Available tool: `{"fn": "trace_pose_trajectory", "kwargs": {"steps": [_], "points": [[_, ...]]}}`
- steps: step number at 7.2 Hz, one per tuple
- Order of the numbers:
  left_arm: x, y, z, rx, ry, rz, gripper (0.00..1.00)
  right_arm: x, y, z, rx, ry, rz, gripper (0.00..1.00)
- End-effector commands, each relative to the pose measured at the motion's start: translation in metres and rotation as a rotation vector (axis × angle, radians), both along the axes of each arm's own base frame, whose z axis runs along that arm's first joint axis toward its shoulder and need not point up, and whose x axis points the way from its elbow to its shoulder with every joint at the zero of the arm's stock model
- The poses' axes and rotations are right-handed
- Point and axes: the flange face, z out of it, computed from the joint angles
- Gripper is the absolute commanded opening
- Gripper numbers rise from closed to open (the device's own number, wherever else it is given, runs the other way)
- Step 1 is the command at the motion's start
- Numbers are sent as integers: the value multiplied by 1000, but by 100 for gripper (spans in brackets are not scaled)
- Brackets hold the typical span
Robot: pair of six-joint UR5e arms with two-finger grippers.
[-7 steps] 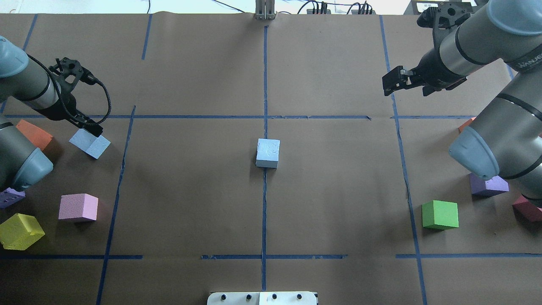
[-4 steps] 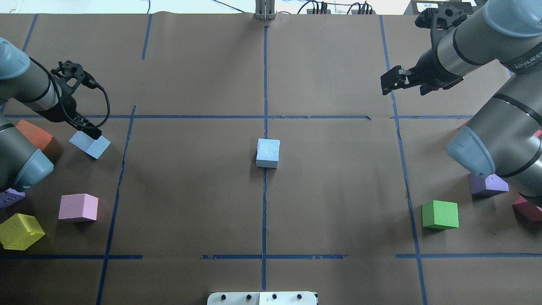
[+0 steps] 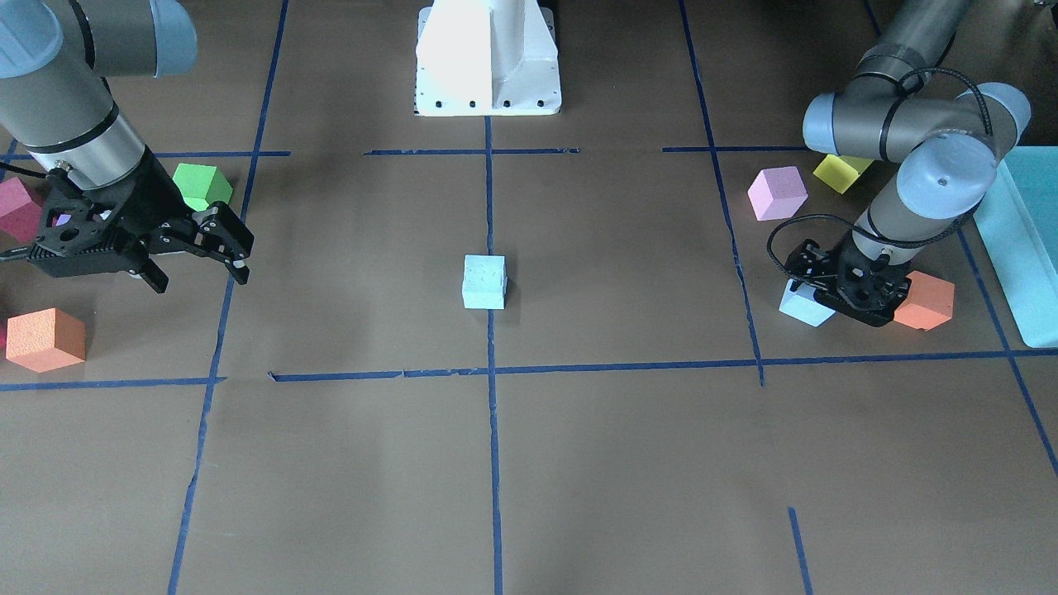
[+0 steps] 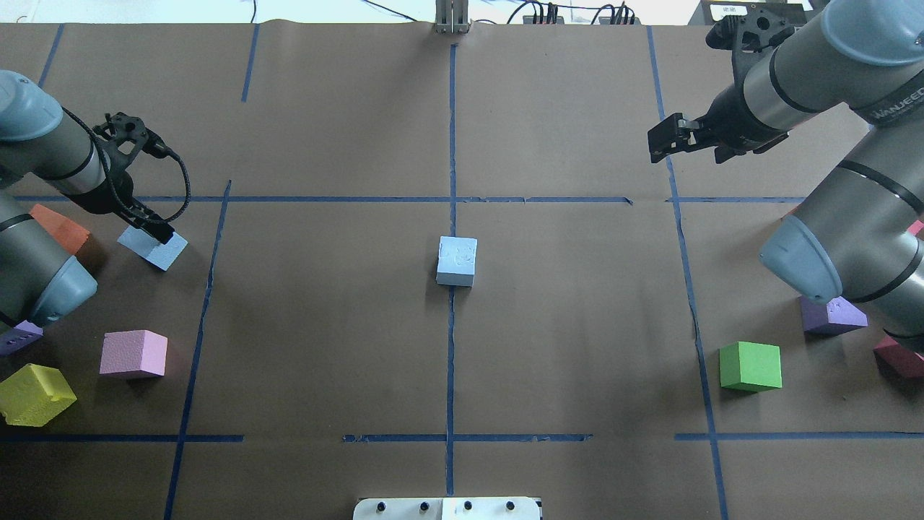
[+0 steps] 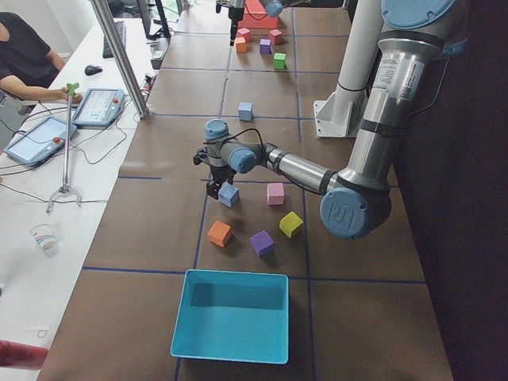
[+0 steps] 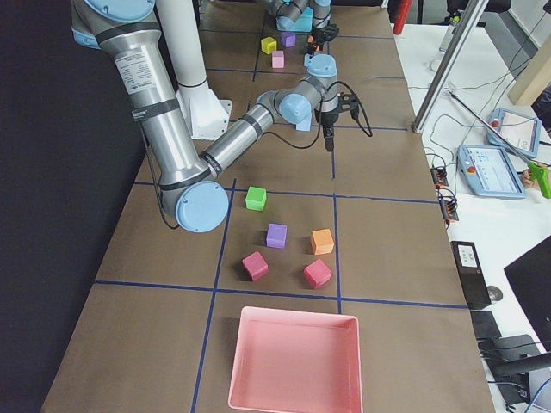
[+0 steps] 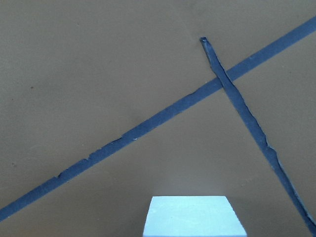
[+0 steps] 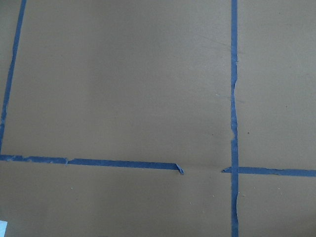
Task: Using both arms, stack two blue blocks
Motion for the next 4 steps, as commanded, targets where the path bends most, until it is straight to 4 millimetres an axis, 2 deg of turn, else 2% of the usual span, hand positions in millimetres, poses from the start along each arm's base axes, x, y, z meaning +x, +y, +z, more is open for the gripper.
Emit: {"fn": "trace_pose_trajectory", "kwargs": {"steps": [1,4], "points": [[4,1,7,-10,-8,8,100,-1,1,0,-1,-1,-1,100],[23,11,12,-16,-15,42,100,-4,2,0,-1,0,-6,100]]}}
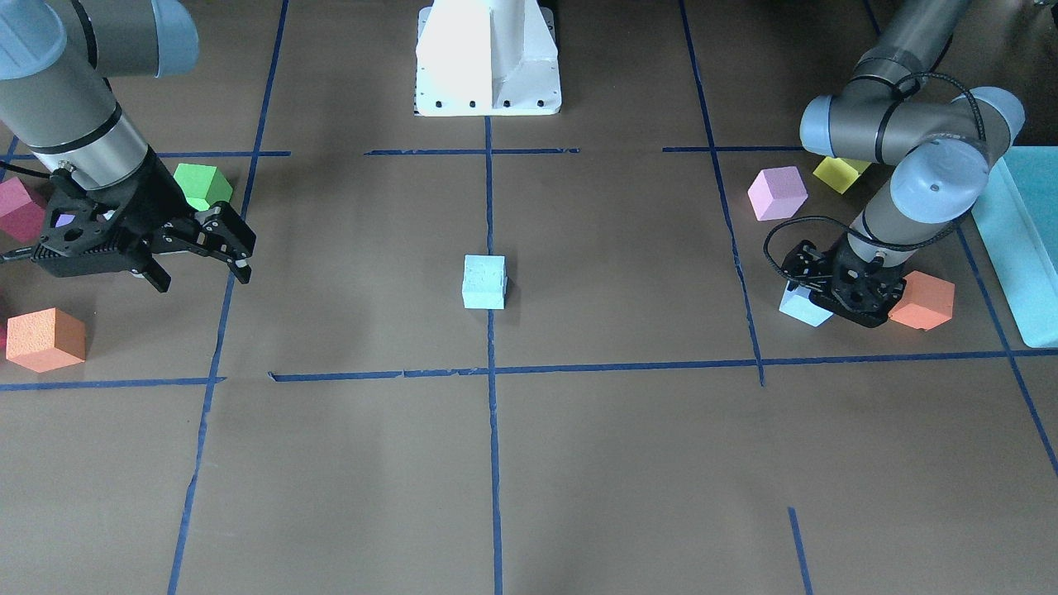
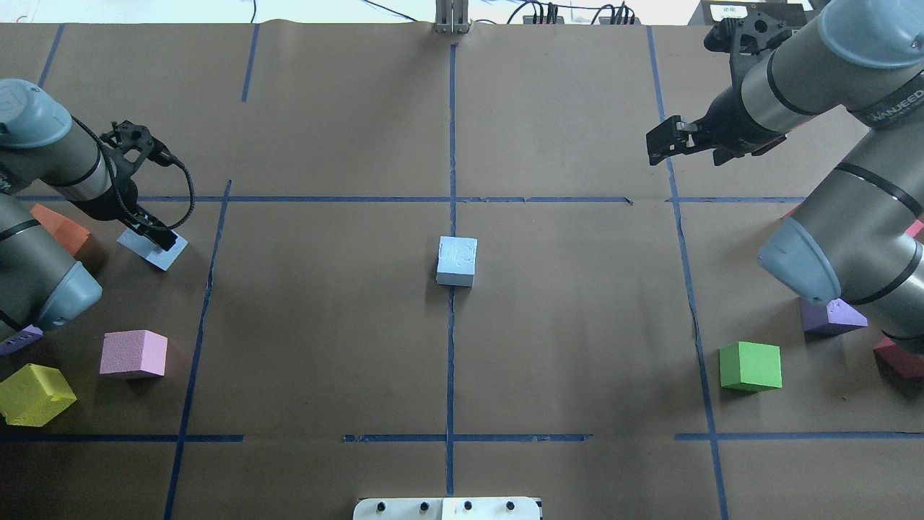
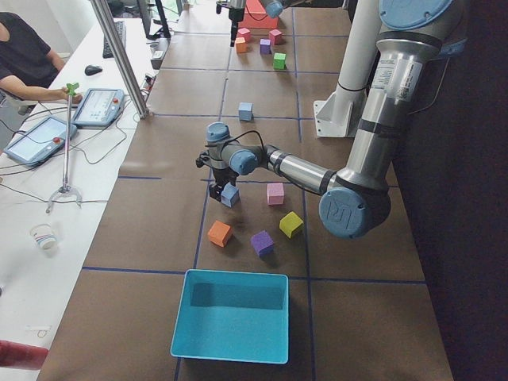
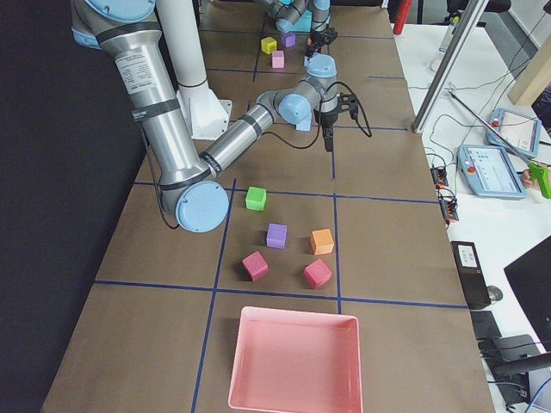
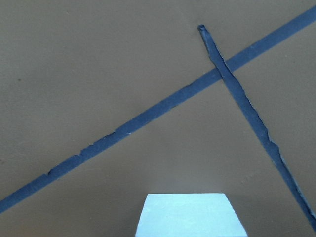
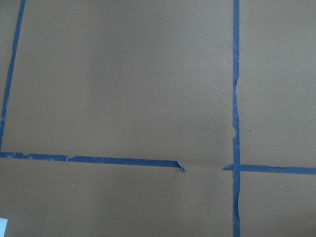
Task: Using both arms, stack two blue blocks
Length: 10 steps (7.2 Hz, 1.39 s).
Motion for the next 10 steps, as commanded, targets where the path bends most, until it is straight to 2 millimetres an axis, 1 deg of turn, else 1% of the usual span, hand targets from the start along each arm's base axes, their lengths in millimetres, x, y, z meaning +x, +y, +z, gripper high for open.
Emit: {"fn": "trace_pose_trajectory", "kwargs": {"steps": [1,2,4,5,6,7,8,9,10], "points": [[10,3,7,-10,-9,17,99,-2,0,2,-4,3,-3,100],[13,2,10,-16,-14,20,86,-4,0,3,-5,5,-6,100],[17,-3,11,-20,-18,18,43,-12,4,3,-3,6,-19,100],[17,-4,3,-12,-8,14,24,-12,4,2,-2,6,-17,100],[17,-3,-20,-15,26,-17,13,-8,3,2,7,6,-19,100],[26,-9,-62,-90,90,-108,8,0,-1,7,3,12,-7,100],[40,-20,-106,-162,141,-212,8,3,-1,12,-3,18,-5,100],[55,-25,-142,-216,180,-283,8,3,-1,13,-6,19,-2,100],[100,-3,-170,-274,199,-303,8,8,-3,13,3,15,1,100]]}}
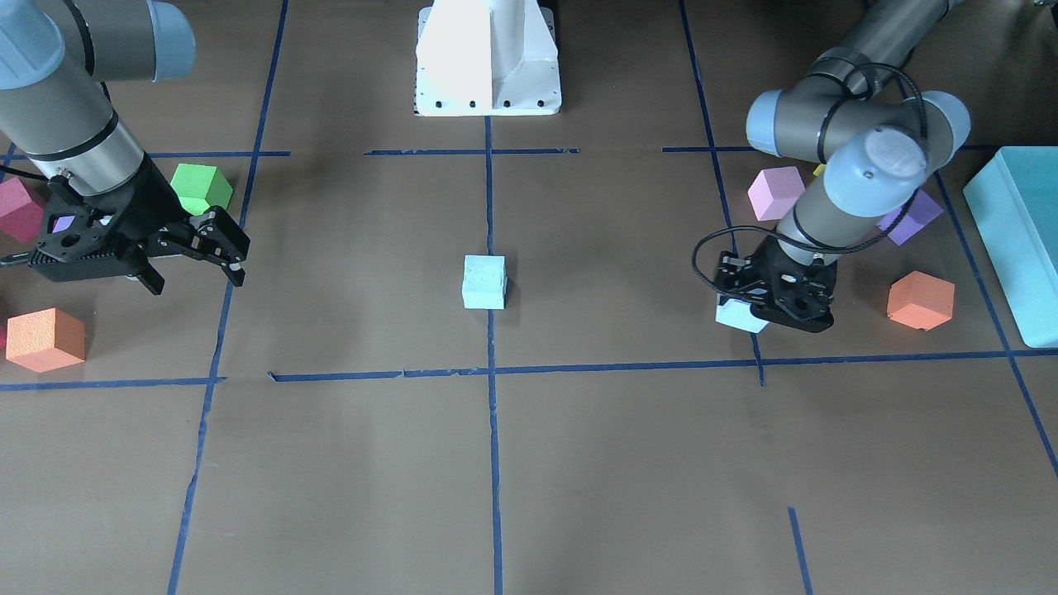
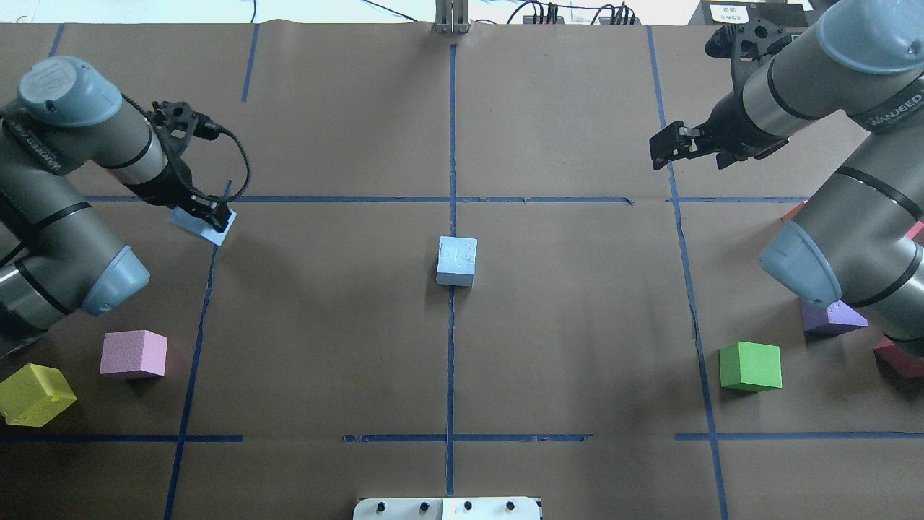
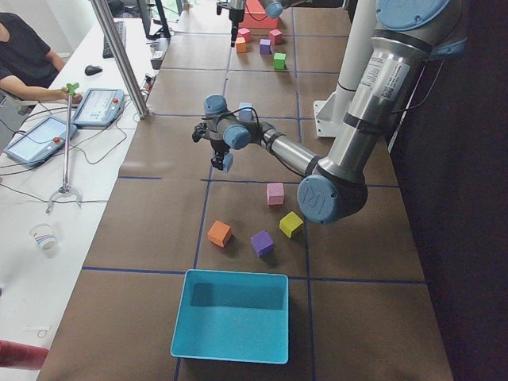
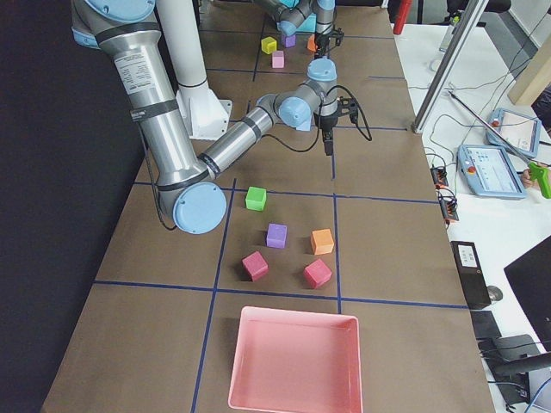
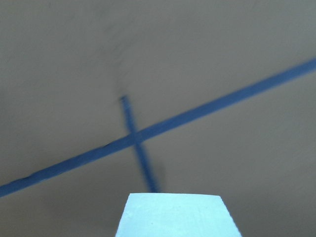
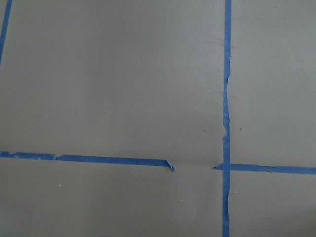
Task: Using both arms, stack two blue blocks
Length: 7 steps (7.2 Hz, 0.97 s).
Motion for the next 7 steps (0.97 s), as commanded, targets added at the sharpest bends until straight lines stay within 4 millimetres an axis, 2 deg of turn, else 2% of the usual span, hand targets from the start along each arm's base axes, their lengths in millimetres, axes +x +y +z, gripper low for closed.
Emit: {"fn": "trace_pose_trajectory", "kwargs": {"steps": [1,3,4,5,7], "points": [[80,28,-77,-102,51,-118,8,9,0,11,6,-2,6,100],[124,42,-150,-154,3,-176,8,13,4,24,14,-6,5,100],[152,70,-175,-137,-76,-174,8,14,5,31,7,0,4,100],[170,81,-197,-141,-68,-171,8,15,6,33,4,3,3,100],[189,75,-224,-137,-63,-166,8,14,6,35,2,5,2,100]]}}
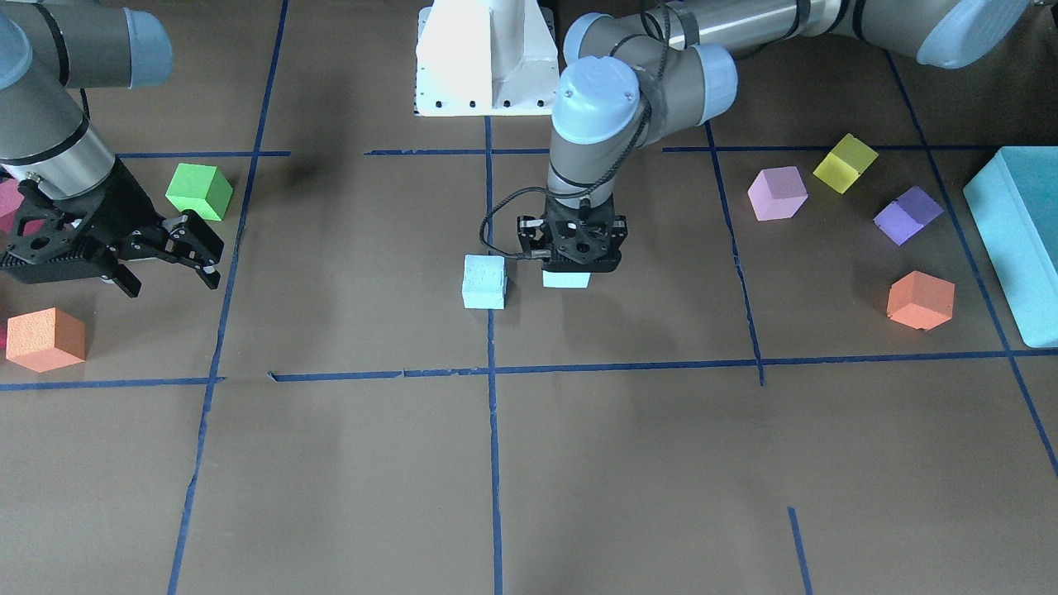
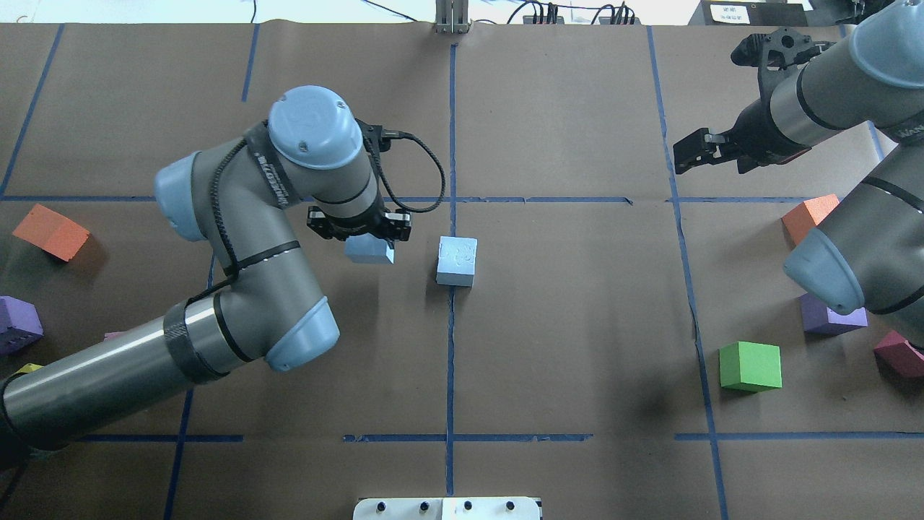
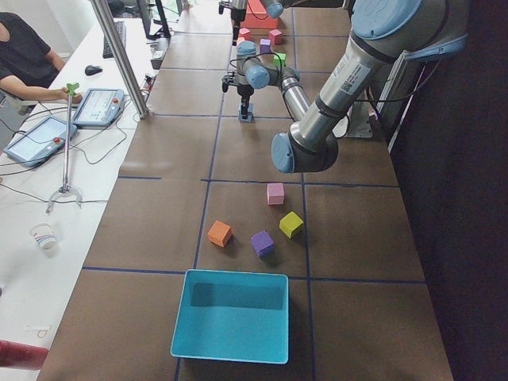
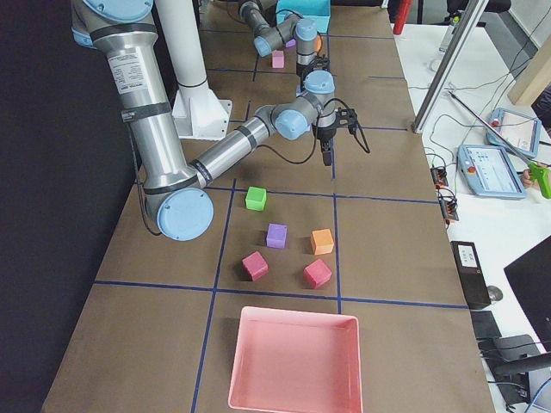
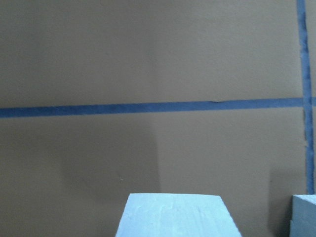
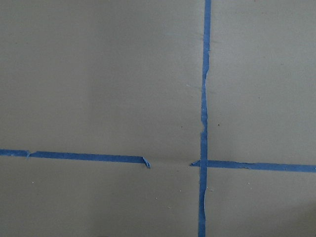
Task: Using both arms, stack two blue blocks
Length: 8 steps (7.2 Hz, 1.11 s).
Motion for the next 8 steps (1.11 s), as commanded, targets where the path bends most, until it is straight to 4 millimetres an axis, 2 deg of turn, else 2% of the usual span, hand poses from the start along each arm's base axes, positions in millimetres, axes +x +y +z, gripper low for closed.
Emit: {"fn": "trace_pose_trajectory", "kwargs": {"steps": [1,2,3,5,6,8], "points": [[22,-6,-29,7,-3,9,9,-1,0,3,-3,3,-2,100],[39,-14,-44,2,-13,12,9,0,0,4,-5,5,-2,100],[48,-20,-50,-5,-25,12,10,0,1,10,-13,10,-2,100],[55,-15,-48,-5,-28,22,10,3,5,20,-2,4,-3,100],[63,-10,-45,-10,-34,34,10,3,5,20,-3,2,-1,100],[67,-12,-47,-10,-34,34,10,3,5,20,-3,2,-1,100]]}}
